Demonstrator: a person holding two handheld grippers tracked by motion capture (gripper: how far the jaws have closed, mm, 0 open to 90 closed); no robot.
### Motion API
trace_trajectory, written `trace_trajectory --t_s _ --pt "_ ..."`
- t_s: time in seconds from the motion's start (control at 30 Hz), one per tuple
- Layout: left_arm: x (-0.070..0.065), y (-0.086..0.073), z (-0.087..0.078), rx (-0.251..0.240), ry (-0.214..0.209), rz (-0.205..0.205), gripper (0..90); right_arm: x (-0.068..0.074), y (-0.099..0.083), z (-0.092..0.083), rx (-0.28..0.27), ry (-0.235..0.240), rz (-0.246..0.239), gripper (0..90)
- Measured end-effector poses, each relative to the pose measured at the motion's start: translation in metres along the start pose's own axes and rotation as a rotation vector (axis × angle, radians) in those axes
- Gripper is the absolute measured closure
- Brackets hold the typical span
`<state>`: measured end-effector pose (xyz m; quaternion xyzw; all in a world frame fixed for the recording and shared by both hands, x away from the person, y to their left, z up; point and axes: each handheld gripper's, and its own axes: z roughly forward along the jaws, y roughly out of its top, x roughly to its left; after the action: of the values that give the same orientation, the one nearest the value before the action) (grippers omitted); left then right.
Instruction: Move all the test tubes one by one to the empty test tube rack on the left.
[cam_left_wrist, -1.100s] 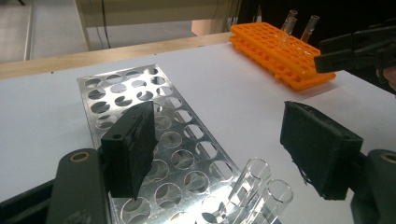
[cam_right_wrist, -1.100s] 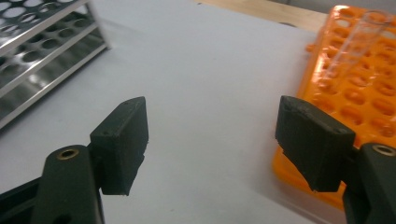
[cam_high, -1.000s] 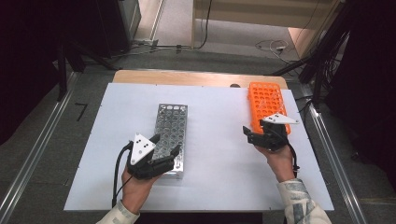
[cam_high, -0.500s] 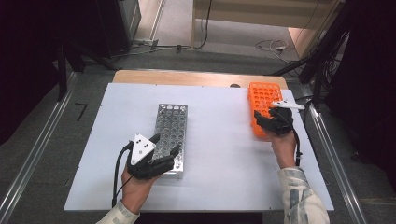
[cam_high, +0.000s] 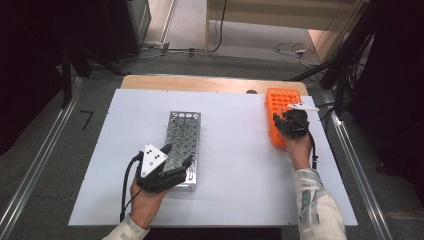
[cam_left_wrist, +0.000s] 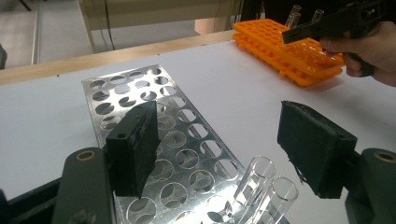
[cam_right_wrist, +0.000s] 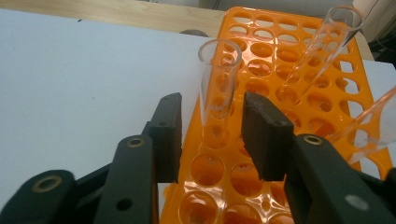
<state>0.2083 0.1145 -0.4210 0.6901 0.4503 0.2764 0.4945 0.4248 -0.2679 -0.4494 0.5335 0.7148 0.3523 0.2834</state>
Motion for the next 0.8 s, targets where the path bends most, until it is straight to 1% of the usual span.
trace_trajectory --t_s 0.2,0.27,0.4,0.47,0.63,0.8 --pt "0.000 -0.001 0.001 0.004 -0.003 0.000 29.2 0.000 0.000 0.007 0.009 0.002 -0.013 64.9" --pt "0.000 -0.001 0.001 0.003 -0.004 -0.001 29.2 -0.001 -0.001 0.009 0.010 0.006 -0.006 66.9" --pt "0.000 -0.001 0.002 0.008 -0.007 -0.001 29.0 -0.002 -0.001 0.010 0.009 0.001 -0.017 72.4" --pt "0.001 0.000 0.002 0.007 -0.007 -0.003 28.4 -0.004 -0.001 0.009 0.006 0.006 -0.011 72.8" --pt "0.002 0.000 0.002 0.012 -0.012 -0.017 25.6 -0.007 0.003 0.003 -0.011 0.010 -0.002 73.2" --pt "0.003 0.001 0.002 0.013 -0.014 -0.031 21.8 -0.006 0.014 -0.013 -0.047 0.028 -0.021 73.2"
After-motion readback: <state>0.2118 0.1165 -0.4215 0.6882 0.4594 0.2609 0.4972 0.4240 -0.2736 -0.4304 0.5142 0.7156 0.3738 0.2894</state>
